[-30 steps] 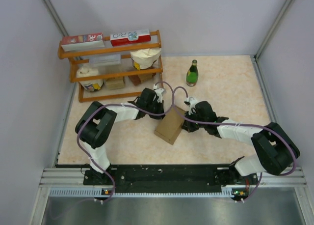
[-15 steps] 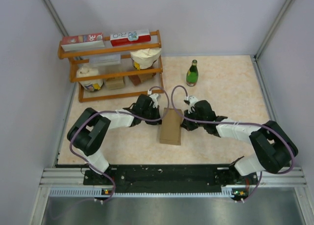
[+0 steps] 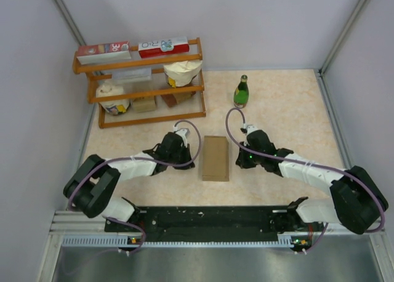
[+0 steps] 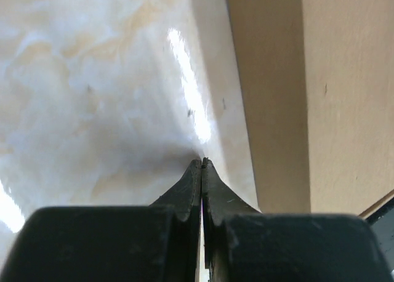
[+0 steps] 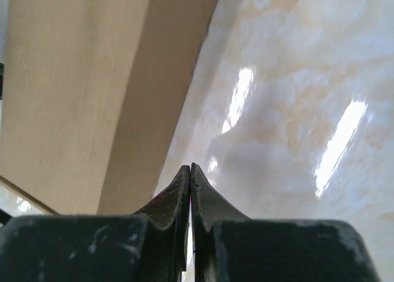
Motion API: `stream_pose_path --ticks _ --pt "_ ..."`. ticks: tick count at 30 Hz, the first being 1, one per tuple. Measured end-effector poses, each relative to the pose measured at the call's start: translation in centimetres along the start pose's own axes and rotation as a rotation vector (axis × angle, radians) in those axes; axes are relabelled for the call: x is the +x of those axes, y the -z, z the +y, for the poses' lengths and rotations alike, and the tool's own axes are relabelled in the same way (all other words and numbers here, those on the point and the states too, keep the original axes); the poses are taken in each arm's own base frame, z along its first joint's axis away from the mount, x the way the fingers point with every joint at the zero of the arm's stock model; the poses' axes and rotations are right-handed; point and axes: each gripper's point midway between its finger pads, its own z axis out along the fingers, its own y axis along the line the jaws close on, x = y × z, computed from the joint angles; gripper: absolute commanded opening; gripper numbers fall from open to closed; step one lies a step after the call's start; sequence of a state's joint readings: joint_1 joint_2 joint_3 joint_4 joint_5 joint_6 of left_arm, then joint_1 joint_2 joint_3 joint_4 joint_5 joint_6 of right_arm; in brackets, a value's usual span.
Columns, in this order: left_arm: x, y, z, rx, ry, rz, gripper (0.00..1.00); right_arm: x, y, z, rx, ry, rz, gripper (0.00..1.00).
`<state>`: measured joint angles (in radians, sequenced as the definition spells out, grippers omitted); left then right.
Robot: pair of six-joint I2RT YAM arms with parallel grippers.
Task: Fold the paper box
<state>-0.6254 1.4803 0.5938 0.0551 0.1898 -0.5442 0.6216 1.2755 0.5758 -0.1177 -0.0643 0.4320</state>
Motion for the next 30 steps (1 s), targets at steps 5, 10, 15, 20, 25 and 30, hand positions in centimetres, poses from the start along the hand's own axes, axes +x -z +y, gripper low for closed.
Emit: stream_pose_path --ticks 5,10,15,20,25,30 --pt "2.5 1.8 0.0 -0.008 -0.006 -0.010 0.00 3.1 0.8 0.6 0.012 -0.043 0.079 0.00" --pt "3.5 2.2 -0.4 -0.005 -0.018 -0.010 0.00 4.7 1.0 0.9 0.032 -0.082 0.126 0.00" --pt "3.2 1.4 -1.1 0.016 -0.025 -0.029 0.00 5.9 0.3 0.7 0.060 -0.109 0.168 0.00" --pt "3.1 0.8 -2.1 0.042 -0.041 -0.035 0.00 6.1 0.0 1.9 0.049 -0.106 0.184 0.00" --pt "3.9 0.4 -3.6 0.077 -0.071 -0.020 0.00 6.4 -0.2 2.7 0.041 -0.114 0.193 0.00" --pt "4.9 0.0 -5.2 0.101 -0.099 0.005 0.00 6.4 -0.3 3.1 0.045 -0.116 0.198 0.00"
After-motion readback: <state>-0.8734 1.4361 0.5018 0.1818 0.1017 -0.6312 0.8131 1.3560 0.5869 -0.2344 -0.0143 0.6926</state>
